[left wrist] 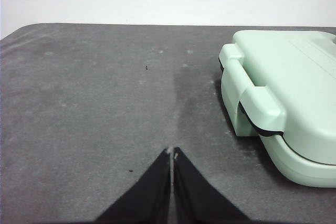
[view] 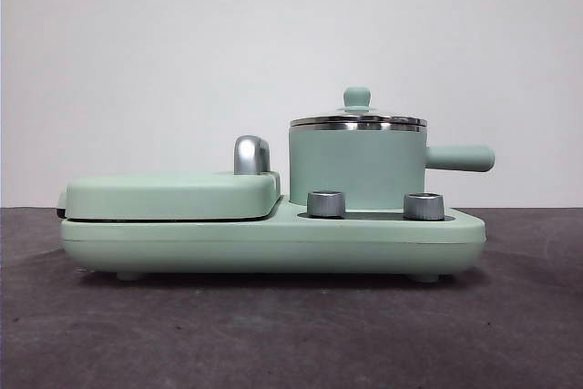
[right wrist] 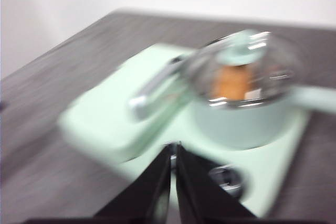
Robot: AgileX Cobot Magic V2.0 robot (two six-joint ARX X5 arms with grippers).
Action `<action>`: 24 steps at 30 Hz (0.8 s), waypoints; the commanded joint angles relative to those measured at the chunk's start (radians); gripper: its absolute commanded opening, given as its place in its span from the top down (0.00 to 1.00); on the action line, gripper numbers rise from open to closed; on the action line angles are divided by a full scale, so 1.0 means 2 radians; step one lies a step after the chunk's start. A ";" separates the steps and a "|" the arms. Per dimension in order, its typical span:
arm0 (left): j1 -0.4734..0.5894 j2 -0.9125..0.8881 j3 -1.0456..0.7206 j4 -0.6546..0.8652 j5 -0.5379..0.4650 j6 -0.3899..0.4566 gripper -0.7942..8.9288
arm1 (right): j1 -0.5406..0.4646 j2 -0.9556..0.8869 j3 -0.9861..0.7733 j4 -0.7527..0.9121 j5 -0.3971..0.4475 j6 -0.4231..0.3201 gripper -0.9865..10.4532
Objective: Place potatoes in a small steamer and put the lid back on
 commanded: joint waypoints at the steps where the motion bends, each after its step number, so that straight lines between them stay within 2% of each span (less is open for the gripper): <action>1: 0.001 -0.001 -0.010 0.006 -0.001 0.004 0.91 | -0.066 -0.046 -0.086 0.079 0.010 -0.037 0.90; 6: 0.001 -0.001 -0.010 0.005 -0.001 0.004 0.91 | -0.171 -0.150 -0.198 0.086 0.057 -0.046 0.90; 12: 0.001 -0.001 -0.010 0.005 -0.001 0.004 0.91 | -0.254 -0.245 -0.251 0.048 0.054 -0.046 0.90; 16: 0.001 -0.001 -0.010 0.005 -0.001 0.004 0.91 | -0.280 -0.277 -0.252 0.007 0.054 -0.046 0.90; 24: 0.001 -0.001 -0.010 0.007 -0.001 0.004 0.91 | -0.284 -0.282 -0.262 -0.025 0.054 -0.049 0.90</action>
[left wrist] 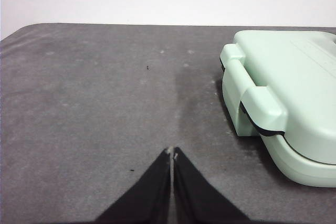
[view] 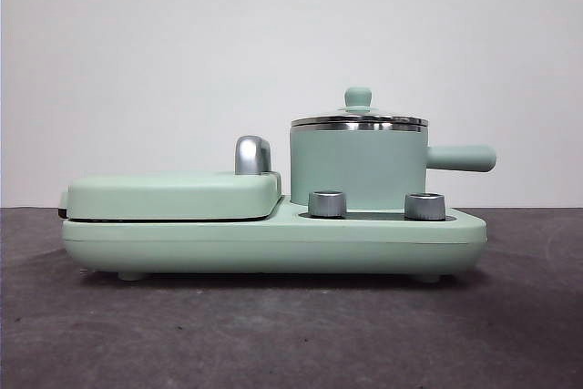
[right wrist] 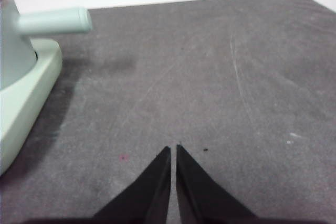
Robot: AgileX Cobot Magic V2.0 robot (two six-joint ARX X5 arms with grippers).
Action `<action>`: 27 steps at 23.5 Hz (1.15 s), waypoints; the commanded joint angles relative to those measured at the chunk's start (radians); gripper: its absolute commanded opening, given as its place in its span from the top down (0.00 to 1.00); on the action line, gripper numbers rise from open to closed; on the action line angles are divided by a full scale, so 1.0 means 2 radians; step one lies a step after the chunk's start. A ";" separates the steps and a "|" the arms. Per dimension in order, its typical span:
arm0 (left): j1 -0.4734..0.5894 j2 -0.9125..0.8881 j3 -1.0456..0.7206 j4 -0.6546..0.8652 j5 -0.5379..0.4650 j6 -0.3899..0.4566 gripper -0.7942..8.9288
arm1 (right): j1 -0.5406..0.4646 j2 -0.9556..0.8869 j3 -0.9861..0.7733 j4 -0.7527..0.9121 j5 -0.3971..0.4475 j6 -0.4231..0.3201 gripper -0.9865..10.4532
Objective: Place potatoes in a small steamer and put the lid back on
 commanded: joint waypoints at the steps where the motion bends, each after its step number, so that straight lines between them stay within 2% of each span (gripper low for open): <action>1: 0.001 -0.001 -0.010 0.007 -0.001 0.004 0.91 | -0.001 0.000 -0.006 0.012 -0.001 -0.007 0.90; 6: 0.001 -0.001 -0.010 0.009 -0.001 0.004 0.91 | -0.001 0.000 -0.026 0.065 -0.001 -0.006 0.90; 18: 0.001 -0.001 -0.010 0.009 -0.001 0.004 0.91 | -0.001 0.000 -0.025 0.070 -0.010 -0.003 0.90; 27: 0.001 -0.001 -0.010 0.009 -0.001 0.004 0.91 | -0.001 0.000 -0.025 0.061 -0.044 -0.035 0.90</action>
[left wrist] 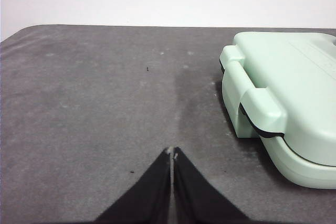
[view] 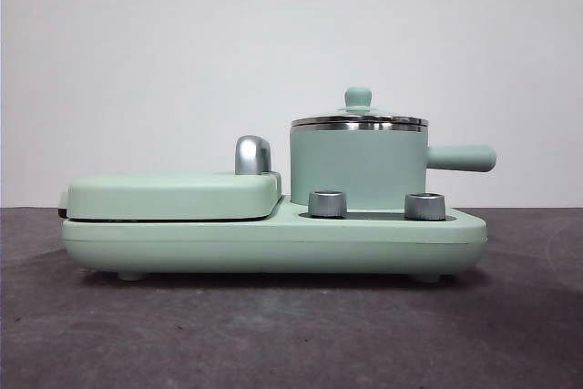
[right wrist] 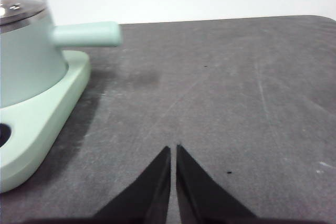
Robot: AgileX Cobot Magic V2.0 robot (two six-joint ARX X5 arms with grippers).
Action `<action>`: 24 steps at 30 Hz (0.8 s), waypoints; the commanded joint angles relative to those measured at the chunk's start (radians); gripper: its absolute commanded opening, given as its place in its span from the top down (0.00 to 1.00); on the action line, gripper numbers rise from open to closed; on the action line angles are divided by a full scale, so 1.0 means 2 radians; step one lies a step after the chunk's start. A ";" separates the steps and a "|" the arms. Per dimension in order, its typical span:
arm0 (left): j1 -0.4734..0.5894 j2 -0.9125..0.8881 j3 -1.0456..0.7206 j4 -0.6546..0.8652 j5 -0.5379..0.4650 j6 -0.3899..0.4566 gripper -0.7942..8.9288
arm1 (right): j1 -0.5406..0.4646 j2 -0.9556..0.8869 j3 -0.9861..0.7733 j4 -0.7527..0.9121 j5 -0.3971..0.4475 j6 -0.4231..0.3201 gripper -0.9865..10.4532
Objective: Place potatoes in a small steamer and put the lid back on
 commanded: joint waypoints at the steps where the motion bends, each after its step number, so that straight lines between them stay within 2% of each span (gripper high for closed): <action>1: 0.001 -0.001 -0.010 0.007 -0.001 0.004 0.91 | -0.001 -0.001 -0.003 -0.001 -0.002 -0.012 0.90; 24: 0.001 -0.001 -0.010 0.006 -0.001 0.004 0.91 | -0.001 -0.001 -0.003 0.008 -0.001 -0.012 0.90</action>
